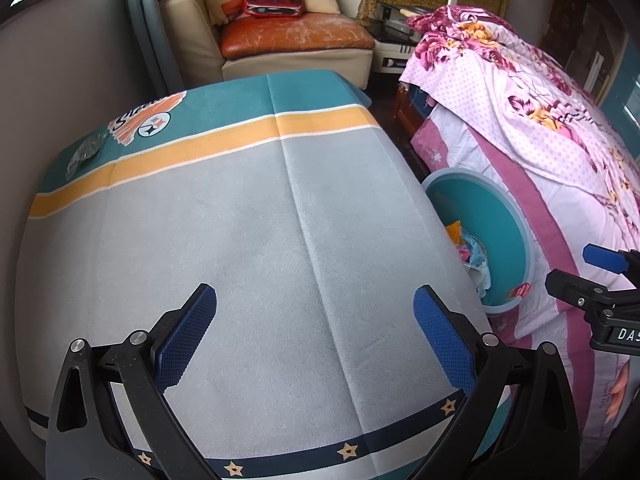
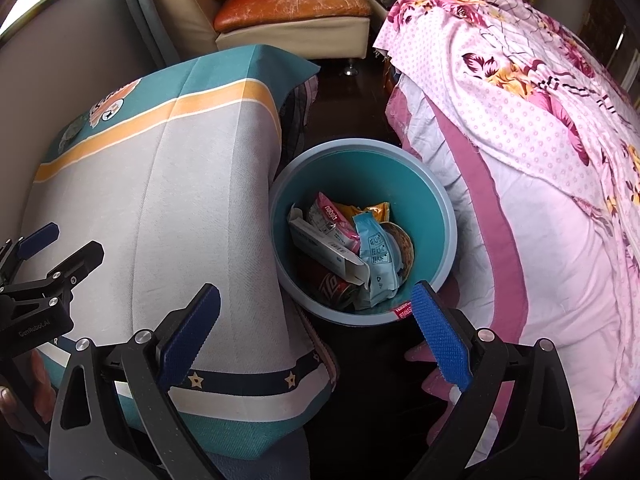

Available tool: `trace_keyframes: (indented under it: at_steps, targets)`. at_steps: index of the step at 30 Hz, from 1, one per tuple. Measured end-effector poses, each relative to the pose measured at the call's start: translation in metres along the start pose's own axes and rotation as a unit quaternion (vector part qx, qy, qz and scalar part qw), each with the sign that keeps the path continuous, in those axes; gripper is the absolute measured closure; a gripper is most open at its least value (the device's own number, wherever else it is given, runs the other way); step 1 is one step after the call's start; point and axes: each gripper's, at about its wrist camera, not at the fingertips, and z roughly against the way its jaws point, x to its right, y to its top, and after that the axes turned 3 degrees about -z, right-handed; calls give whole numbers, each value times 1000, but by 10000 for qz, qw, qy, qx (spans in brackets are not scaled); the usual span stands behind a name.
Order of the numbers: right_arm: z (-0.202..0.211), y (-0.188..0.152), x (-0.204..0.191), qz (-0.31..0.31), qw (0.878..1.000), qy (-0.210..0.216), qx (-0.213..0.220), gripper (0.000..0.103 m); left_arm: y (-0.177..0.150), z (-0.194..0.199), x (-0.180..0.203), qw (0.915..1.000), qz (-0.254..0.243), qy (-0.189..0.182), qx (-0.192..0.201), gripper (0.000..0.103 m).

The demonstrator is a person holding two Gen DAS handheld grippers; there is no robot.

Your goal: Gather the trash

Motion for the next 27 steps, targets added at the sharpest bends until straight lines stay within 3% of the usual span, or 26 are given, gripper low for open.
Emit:
trace_keyframes:
  at_steps: [27]
  targets:
    - [1, 3, 1, 5, 10000, -61, -11, 11, 2, -1, 0, 10000, 4, -18, 5, 4]
